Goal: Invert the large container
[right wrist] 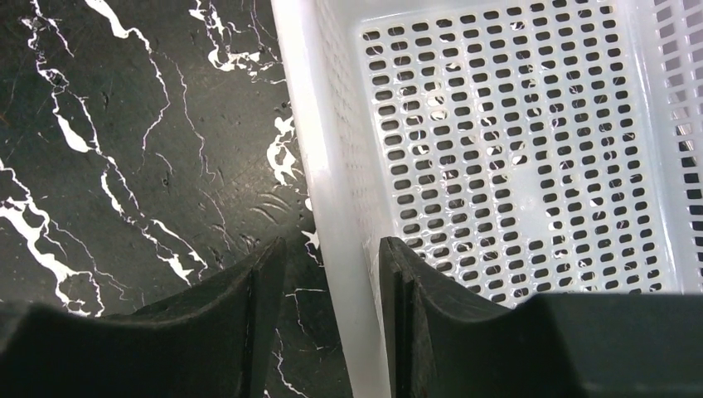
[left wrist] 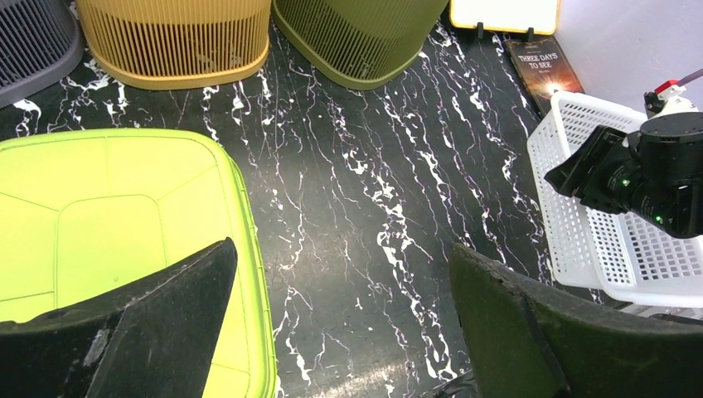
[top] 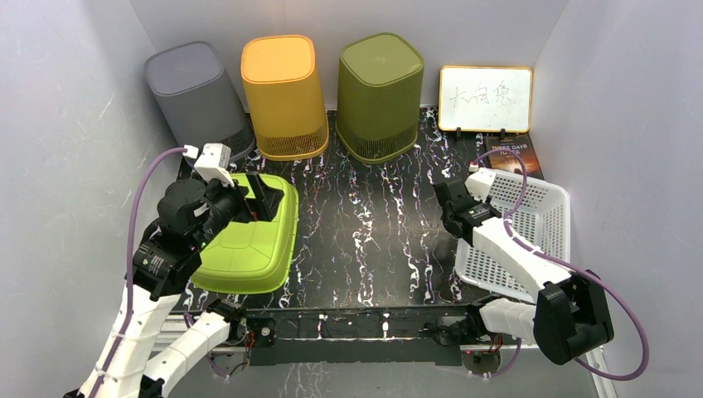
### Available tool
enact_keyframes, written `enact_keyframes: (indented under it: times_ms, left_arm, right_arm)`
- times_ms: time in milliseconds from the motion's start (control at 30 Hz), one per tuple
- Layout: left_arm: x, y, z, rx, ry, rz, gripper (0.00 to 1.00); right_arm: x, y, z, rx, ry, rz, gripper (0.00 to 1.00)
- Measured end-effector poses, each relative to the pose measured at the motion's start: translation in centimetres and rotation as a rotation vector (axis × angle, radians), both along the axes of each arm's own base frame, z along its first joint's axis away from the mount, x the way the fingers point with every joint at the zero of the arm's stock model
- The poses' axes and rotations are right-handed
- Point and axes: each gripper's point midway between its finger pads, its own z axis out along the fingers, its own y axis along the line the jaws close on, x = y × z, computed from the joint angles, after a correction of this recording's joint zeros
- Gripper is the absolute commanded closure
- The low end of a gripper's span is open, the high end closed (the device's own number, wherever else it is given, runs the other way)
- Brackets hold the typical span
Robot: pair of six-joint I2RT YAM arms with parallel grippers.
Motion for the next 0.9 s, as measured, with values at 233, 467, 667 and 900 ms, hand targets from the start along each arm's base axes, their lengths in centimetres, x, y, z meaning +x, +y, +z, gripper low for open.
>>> enact_keyframes:
  times_ms: [233,467,667,900]
  left_arm:
    - [-0.3,0.1,-0.9,0.002,0.021,0.003,0.02]
    - [-0.7,0.5,-0.7,-0.001,0.012,0.015,0.02]
    - [-0.7,0.7,-0.7,0.001,0.009,0.022,0.02]
    - [-0.6,0.8,-0.3,0.012,0.023,0.031,0.02]
  right_arm:
    - [-0.2,-0.6,-1.6,-0.001,0.033,-0.01,0.9]
    - [0.1,-0.4,-1.7,-0.024,0.058,0.043,1.0]
    - [0.8,3.3,3.0,0.175,-0.04,0.181,1.0]
    - [3.0,12.8,19.5,0.698,-0.46,0.463,1.0]
